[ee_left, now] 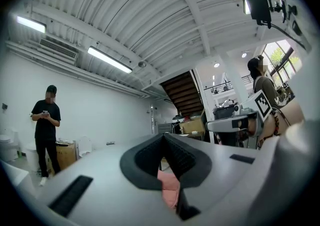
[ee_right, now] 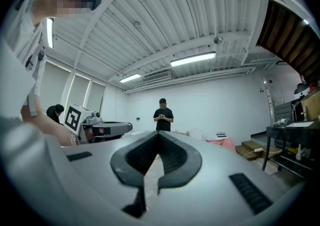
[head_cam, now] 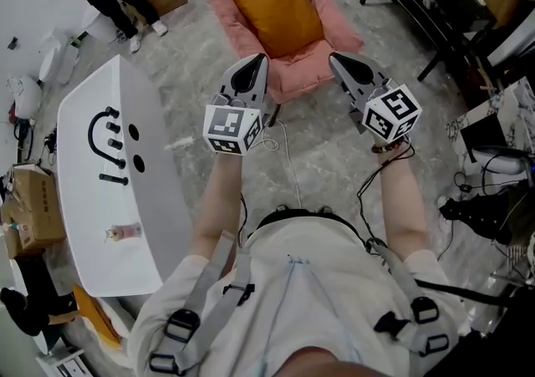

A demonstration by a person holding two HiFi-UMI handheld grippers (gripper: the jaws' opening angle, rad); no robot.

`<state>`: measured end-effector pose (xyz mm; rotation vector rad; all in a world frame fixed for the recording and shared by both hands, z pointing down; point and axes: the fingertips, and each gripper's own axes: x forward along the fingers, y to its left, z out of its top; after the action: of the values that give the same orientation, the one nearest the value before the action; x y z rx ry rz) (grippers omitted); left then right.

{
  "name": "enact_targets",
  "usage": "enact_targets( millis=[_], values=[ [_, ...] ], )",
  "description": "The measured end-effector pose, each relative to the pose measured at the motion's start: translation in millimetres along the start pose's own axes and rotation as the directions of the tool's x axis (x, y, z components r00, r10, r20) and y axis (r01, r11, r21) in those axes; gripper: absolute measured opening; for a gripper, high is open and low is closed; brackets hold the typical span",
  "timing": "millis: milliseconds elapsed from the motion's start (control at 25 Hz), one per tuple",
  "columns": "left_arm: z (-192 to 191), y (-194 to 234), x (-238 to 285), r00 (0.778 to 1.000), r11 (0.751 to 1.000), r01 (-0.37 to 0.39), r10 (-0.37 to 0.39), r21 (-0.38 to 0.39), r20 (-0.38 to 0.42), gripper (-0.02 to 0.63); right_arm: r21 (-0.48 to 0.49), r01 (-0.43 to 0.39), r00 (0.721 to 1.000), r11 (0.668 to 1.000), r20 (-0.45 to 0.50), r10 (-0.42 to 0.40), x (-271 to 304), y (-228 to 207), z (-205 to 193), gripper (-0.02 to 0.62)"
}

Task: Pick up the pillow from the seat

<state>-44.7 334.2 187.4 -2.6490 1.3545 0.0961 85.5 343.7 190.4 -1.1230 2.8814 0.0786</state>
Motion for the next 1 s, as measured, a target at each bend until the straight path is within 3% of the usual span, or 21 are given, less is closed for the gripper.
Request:
enact_targets(
  millis=[600,840,1000],
  values=[
    [-7.6,28.3,-14.5,0.999,0.999,0.047,-0.046,-0.019,0.016,0.006,0.0,0.058,0.998,0.998,-0.025,-0.058,18.5,18.8,-8.8,0.011],
    [-12.1,40.3,-16.3,0.997,0.993,0.063,-0.059,-0.102,0.039,0.006,0.012,0.067,0.997,0.998,-0.043,-0.066,24.2,16.5,-15.9,0.011],
    [-21.1,43.7,-9.2,0.998,0.995,0.058,-0.057,-0.085,0.011,0.005,0.026,0.059,0.998,0.998,-0.038,-0.058,31.6,8.0,-21.9,0.011]
  ],
)
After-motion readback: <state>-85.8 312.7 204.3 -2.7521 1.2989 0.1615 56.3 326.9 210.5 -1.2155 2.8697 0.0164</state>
